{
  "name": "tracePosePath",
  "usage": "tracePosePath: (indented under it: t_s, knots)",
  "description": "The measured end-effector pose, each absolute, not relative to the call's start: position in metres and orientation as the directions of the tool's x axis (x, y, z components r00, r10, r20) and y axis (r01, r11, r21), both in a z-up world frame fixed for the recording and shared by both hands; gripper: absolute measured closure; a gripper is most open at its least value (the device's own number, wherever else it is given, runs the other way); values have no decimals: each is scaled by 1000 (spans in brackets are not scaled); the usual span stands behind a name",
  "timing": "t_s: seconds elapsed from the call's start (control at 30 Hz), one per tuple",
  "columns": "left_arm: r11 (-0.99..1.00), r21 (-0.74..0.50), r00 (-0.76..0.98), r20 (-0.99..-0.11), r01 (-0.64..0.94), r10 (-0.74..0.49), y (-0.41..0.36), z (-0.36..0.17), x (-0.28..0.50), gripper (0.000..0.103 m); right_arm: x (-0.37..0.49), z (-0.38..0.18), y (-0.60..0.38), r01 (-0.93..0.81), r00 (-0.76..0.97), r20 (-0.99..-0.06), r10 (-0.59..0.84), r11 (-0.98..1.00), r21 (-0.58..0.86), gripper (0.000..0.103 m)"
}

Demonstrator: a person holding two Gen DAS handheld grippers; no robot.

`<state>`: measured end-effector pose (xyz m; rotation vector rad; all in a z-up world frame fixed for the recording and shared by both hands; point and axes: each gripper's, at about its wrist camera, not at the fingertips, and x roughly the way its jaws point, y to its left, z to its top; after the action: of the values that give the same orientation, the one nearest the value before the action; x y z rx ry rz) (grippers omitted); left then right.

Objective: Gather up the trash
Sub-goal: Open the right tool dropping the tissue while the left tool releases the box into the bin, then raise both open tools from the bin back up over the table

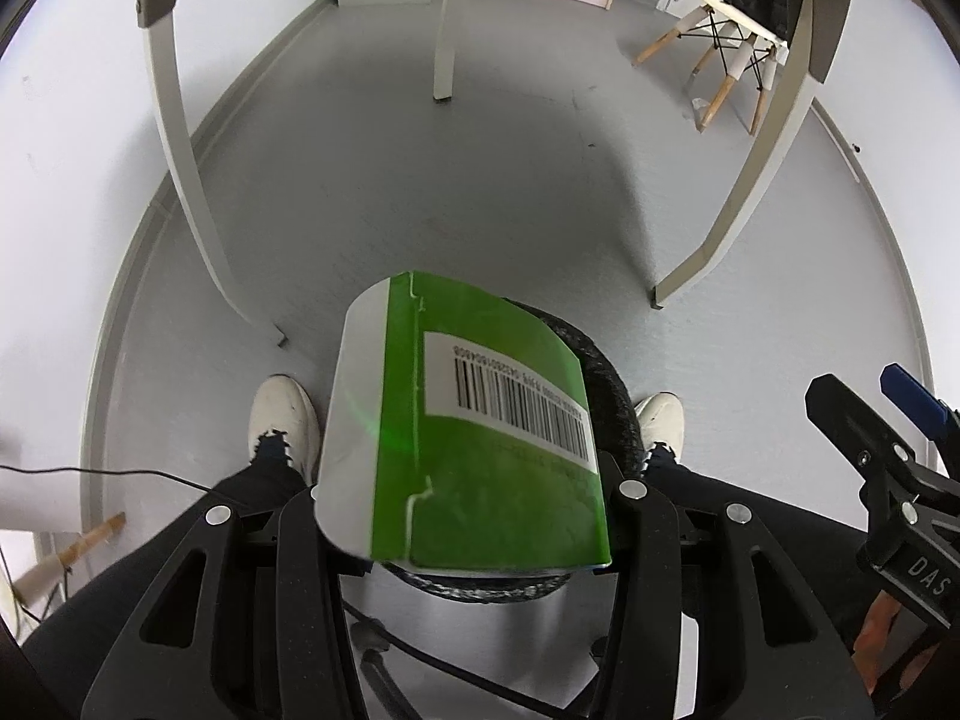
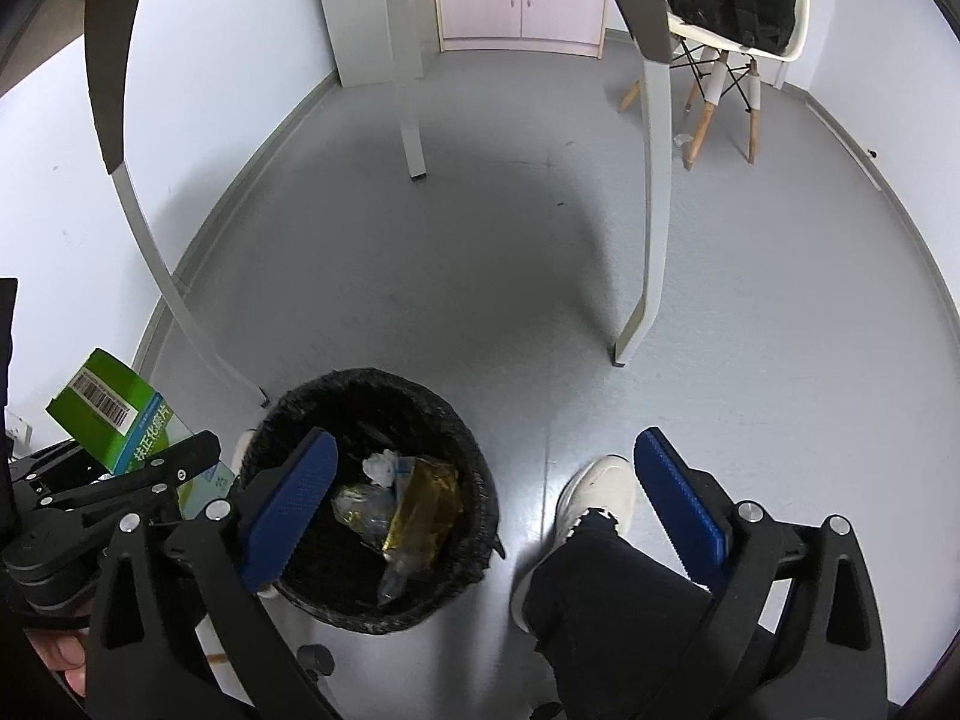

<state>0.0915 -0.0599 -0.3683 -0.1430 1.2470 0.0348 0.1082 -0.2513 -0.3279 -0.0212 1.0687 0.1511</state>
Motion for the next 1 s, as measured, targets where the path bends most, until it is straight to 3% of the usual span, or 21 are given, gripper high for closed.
tracePosePath:
  t_s: [0.3, 0.73, 1.0]
  knots:
    - [990, -64, 331, -943, -123, -20, -71, -371, 87, 55, 107, -331, -259, -165, 454, -881, 135, 984, 65, 8]
    - [993, -15, 358, -933, -118, 29, -74, -361, 83, 9, 107, -332, -261, -154, 454, -881, 132, 986, 69, 8]
    - [992, -13, 387, -921, -126, 37, -64, -337, 66, 6, 98, -324, -259, -156, 465, -880, 101, 987, 31, 8]
